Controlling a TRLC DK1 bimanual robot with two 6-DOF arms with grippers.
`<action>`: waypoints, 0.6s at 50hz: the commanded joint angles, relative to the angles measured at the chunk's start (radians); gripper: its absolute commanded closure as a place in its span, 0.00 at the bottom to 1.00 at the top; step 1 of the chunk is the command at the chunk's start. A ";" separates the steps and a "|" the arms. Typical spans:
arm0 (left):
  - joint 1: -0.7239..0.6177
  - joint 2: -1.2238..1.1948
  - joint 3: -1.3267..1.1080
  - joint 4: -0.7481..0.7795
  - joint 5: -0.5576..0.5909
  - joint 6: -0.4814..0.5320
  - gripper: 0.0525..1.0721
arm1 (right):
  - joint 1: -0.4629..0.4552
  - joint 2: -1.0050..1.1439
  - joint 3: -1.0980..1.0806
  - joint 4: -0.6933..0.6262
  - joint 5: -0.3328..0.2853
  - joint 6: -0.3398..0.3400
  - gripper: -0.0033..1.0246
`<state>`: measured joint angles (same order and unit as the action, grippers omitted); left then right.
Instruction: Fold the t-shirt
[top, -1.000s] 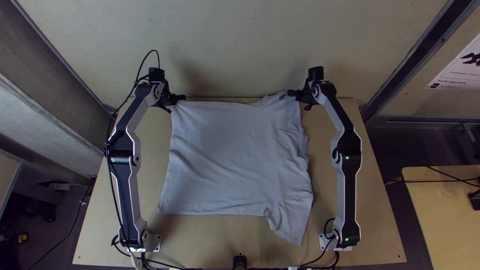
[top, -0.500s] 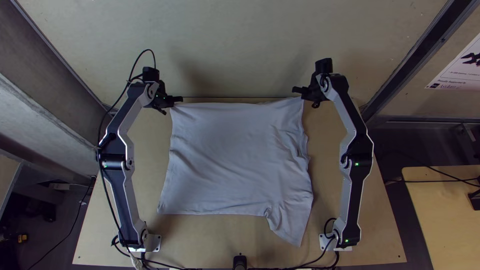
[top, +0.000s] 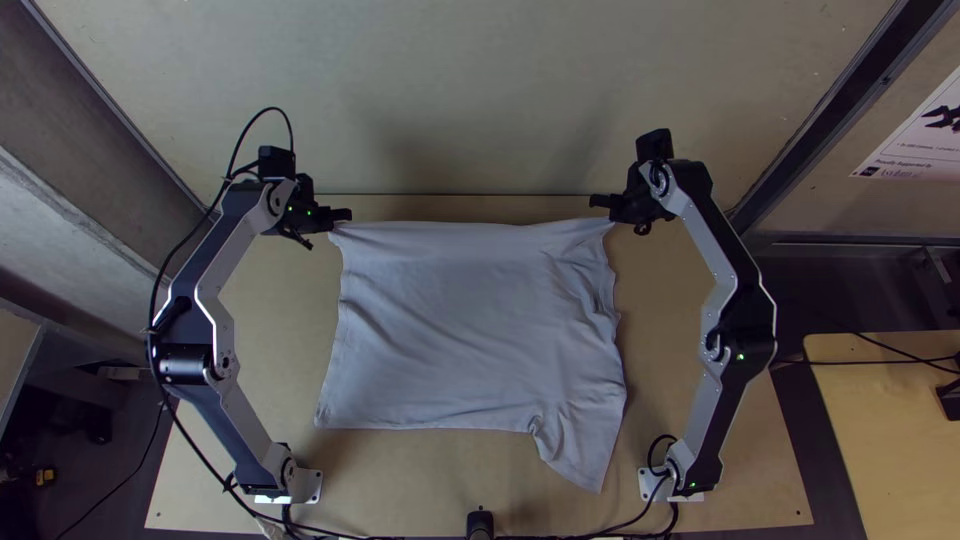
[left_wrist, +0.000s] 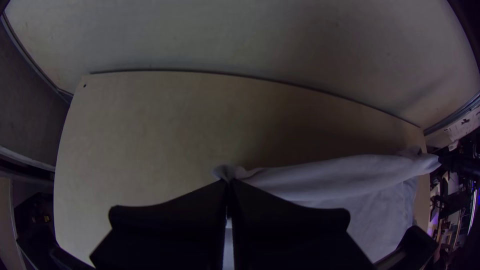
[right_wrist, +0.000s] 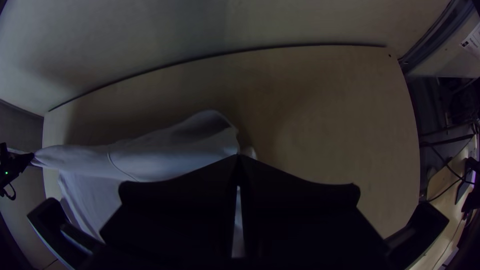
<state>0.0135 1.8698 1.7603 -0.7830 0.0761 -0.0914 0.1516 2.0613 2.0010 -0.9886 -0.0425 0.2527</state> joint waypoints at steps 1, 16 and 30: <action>0.011 -0.097 -0.093 0.010 0.013 0.028 0.98 | 0.008 -0.105 -0.096 0.001 0.009 -0.013 0.97; 0.003 -0.258 -0.338 0.065 0.033 0.045 0.98 | 0.028 -0.305 -0.390 0.067 0.035 -0.012 0.97; 0.011 -0.342 -0.512 0.106 0.033 0.071 0.98 | 0.055 -0.417 -0.647 0.148 0.056 -0.003 0.97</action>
<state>0.0151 1.5684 1.3102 -0.6907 0.1055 -0.0437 0.1951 1.6855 1.4345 -0.8619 -0.0074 0.2531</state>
